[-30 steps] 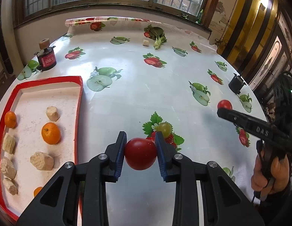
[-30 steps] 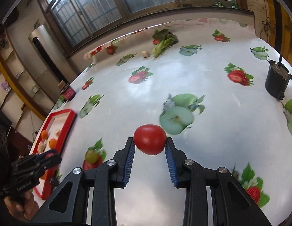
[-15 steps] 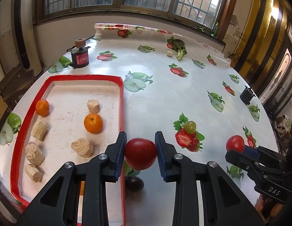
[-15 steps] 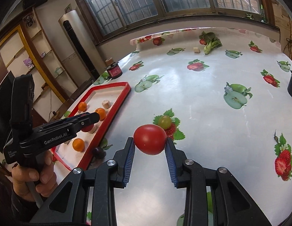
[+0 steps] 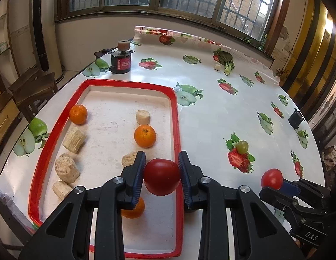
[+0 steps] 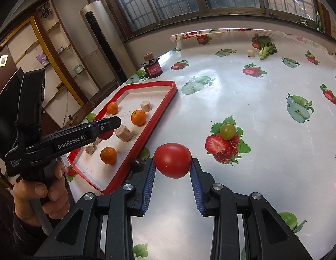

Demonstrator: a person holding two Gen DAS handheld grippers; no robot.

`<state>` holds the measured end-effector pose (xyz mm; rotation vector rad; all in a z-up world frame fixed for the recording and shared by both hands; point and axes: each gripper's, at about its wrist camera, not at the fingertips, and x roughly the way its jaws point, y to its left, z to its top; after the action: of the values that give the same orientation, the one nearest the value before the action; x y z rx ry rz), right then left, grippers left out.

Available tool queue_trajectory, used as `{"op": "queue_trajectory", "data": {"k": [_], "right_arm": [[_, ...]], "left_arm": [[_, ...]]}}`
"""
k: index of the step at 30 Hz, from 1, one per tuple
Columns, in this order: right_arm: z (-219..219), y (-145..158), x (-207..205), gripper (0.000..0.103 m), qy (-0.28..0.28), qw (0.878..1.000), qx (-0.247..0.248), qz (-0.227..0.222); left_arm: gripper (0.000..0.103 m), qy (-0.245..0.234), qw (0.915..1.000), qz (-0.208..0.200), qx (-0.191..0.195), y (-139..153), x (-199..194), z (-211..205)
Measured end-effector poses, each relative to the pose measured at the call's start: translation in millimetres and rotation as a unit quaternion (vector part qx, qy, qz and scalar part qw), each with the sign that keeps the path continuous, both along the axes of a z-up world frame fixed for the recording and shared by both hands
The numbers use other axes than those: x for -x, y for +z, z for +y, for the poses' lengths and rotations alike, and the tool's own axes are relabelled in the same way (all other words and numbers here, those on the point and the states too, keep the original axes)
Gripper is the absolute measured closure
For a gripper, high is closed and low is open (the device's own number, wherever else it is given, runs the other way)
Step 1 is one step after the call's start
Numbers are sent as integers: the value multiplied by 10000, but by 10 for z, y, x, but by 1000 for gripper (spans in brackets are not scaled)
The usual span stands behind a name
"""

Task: Organize fruits
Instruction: 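Carry the tomato in the right tool while the left tool carries its tomato to the tray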

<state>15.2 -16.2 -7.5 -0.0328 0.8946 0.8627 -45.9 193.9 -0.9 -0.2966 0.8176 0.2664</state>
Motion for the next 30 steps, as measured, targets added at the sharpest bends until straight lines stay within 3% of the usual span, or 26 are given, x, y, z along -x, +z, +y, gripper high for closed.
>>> {"op": "queue_trajectory", "data": {"k": [30], "right_arm": [[763,135,-155,69,419,9990,-105,-110]], "left_arm": [[74,301,9994,139,-61,-37,-1,404]]}}
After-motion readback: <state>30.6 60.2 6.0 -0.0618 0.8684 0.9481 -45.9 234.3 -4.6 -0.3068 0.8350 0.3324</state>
